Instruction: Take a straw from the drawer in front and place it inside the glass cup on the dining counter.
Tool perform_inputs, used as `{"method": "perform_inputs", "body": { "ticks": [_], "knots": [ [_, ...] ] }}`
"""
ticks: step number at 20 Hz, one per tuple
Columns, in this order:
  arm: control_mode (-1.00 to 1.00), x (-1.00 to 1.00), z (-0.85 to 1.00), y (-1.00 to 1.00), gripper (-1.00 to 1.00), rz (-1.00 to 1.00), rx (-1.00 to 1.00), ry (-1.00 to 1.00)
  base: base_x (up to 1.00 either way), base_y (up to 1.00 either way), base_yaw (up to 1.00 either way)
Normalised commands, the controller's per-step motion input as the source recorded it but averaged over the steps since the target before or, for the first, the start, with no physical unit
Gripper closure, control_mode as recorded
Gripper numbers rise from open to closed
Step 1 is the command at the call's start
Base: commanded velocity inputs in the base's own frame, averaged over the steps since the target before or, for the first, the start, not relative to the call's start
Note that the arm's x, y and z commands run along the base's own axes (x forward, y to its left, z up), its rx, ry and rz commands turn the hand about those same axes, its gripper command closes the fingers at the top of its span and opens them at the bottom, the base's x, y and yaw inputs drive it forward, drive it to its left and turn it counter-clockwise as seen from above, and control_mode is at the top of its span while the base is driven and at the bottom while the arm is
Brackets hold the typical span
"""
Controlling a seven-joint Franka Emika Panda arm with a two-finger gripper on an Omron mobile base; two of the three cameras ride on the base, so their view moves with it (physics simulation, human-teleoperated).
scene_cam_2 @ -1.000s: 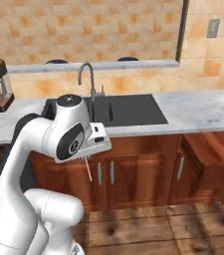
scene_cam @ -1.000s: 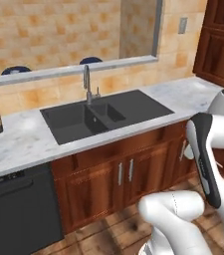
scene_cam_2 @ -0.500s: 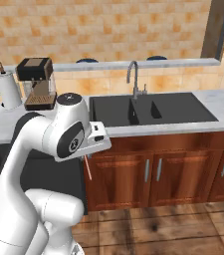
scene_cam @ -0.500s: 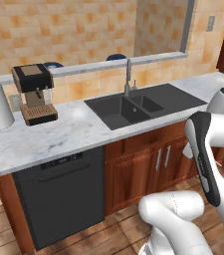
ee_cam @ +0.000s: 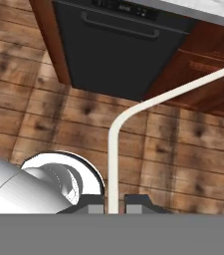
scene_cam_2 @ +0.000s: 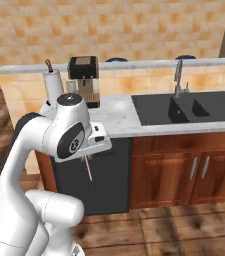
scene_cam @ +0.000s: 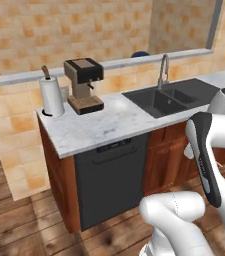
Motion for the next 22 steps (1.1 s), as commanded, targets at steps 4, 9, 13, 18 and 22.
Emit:
{"method": "perform_inputs", "body": {
  "ticks": [4, 9, 13, 18, 22],
  "knots": [
    [1.00, 0.00, 0.00, 0.00, 1.00, 0.00, 0.00, 0.00, -0.02, 1.00, 0.00],
    [1.00, 0.00, 0.00, 0.00, 1.00, 0.00, 0.00, 0.00, 0.00, 1.00, 0.00],
    [1.00, 0.00, 0.00, 0.00, 1.00, 0.00, 0.00, 0.00, 0.05, 1.00, 0.01],
    [1.00, 0.00, 0.00, 0.00, 1.00, 0.00, 0.00, 0.00, 0.29, 1.00, 0.01],
    [1.00, 0.00, 0.00, 0.00, 1.00, 0.00, 0.00, 0.00, 0.57, 1.00, 0.10]
  ]
}}
